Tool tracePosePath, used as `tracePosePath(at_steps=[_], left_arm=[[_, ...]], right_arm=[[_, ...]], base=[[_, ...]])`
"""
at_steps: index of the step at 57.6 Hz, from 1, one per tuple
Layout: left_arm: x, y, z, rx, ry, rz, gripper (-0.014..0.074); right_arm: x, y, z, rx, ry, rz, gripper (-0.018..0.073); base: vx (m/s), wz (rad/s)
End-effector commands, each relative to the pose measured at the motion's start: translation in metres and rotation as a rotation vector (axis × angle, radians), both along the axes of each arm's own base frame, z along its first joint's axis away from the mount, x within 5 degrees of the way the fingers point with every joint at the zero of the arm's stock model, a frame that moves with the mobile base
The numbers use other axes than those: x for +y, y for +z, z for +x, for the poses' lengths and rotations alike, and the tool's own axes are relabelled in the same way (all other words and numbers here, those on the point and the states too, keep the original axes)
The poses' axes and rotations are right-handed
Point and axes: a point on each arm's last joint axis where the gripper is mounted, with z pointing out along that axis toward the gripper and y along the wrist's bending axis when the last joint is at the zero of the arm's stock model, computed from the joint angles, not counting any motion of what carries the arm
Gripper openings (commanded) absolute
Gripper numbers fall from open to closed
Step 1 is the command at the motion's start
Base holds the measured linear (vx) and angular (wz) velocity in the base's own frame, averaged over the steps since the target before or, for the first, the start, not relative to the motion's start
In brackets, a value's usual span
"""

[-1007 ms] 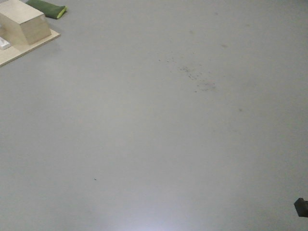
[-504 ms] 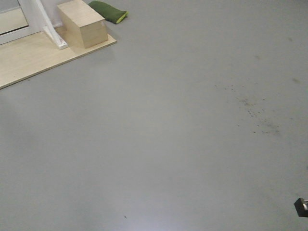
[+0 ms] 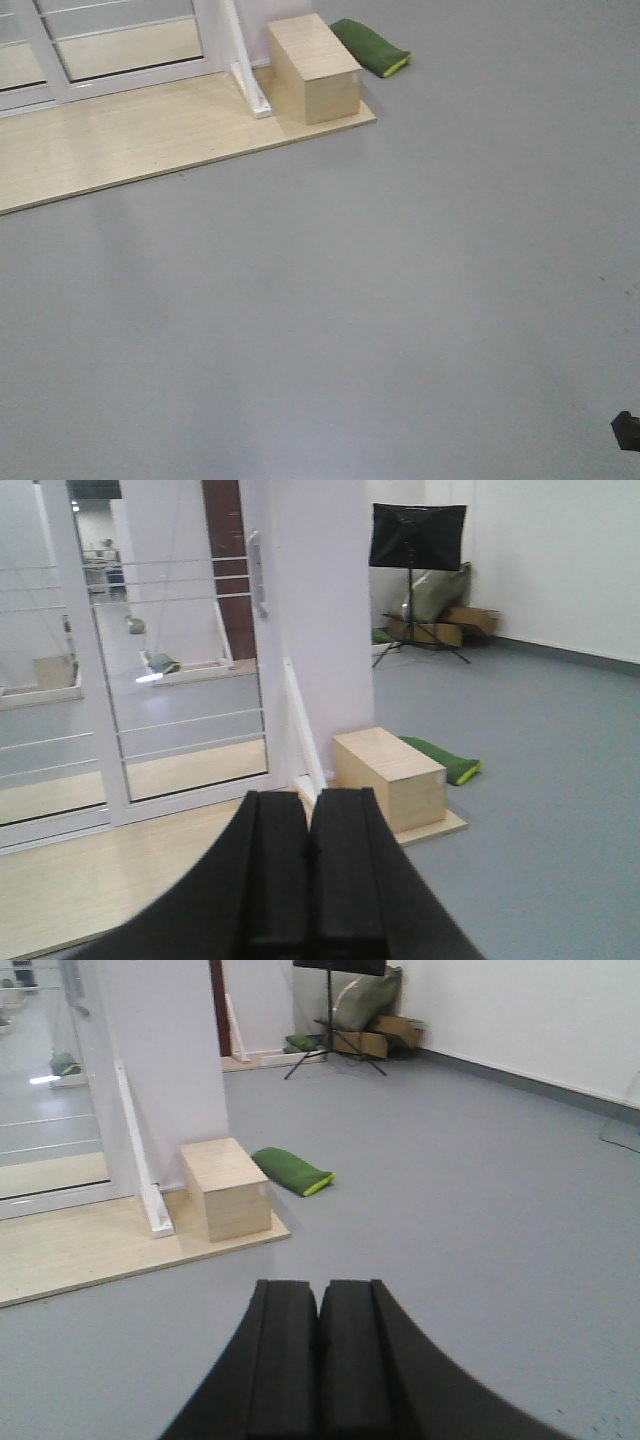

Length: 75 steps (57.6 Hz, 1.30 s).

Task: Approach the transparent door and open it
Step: 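Turn and drive toward the white-framed glass sliding door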

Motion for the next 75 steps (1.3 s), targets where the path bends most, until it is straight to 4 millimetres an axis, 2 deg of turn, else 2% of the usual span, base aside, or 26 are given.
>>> tracePosePath(at_steps=[1,34,75], left_arm=[[-0.0001,-0.002,0.0001,-0.06,-0.004,-0.015,-0.0006],[-0.0001,-0.002,0.0001,-0.06,-0.004,-0.015,-0.0006],[-0.0001,-0.002,0.0001,-0.06,-0.004,-0.015,-0.0006]], right_arm=[[-0.0005,0.0038,0.0003,-0.079,-0.006,-0.012,-0.0005],[-0.0005,0.0038,0.0003,-0.079,-0.006,-0.012,-0.0005],[-0.0005,0.0037,0.0003,-0.077,-0.006,-0.012,-0.0005]], base=[[0.51,0.59],[0.49,0.46],[0.48,0.13]])
